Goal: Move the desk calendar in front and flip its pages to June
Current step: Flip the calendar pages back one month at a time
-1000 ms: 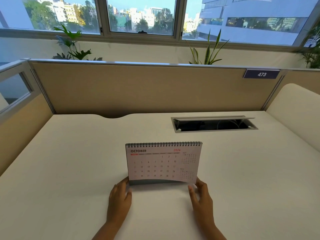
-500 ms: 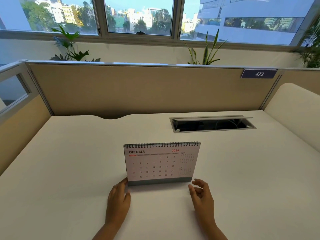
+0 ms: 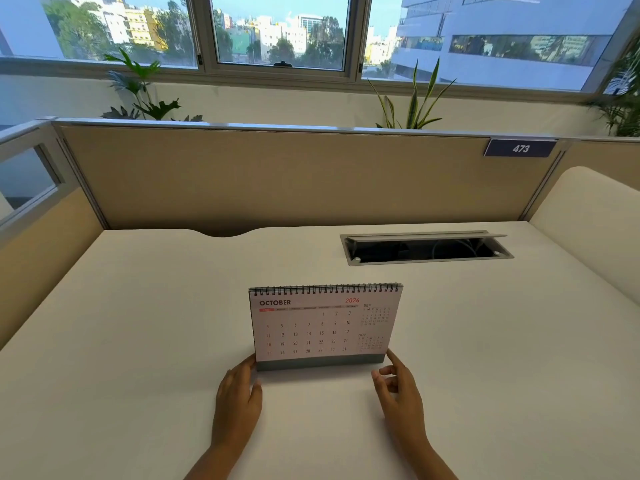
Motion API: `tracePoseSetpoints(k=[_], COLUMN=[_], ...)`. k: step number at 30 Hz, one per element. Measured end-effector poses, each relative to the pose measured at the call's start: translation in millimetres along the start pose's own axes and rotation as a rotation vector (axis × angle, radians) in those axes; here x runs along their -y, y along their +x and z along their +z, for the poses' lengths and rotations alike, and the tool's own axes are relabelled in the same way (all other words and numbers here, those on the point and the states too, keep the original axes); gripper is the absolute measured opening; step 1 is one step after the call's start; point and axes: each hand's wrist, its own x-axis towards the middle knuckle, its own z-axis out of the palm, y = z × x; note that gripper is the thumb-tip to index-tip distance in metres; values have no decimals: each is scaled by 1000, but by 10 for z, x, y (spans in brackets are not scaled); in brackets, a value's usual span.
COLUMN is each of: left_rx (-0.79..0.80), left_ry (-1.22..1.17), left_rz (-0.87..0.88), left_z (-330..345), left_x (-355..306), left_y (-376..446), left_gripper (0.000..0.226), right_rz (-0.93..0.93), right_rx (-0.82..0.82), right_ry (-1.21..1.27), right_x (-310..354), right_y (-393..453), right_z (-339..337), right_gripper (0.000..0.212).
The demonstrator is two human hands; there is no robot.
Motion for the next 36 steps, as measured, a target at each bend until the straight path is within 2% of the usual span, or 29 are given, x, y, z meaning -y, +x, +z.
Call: tracePoseSetpoints(k=[9,13,16,21,25,29,34,36], left_rx=[-1,-1,-2,-1,4,12,9,7], left_ry=[24,21,18,20,26,22,22,15], left_rz=[-5,2,0,2,-10,-12,6,0], left_z=[26,30,31,32,37,36,33,31], left_x=[23,35,28,33,36,30,40,31], left_y=[16,15,15,11,14,10,17,17], left_gripper=[46,47,46,45,45,45,47,47], right_rz=[-9,-23,-22,39,30,57,97,119], right_rx=[-5,-55,-69,-33,-2,-54,-142,-156], right_ry=[28,29,47,100,77,155,222,219], right_x=[18,-27,-32,-4,44,96,168,188], right_y=[-55,-54,-47,-12,3,-30,-27,3], right_z=[-28,-36,-54,-35,4,1,-39,-65], right_gripper=[40,20,15,44,49,39,14,14])
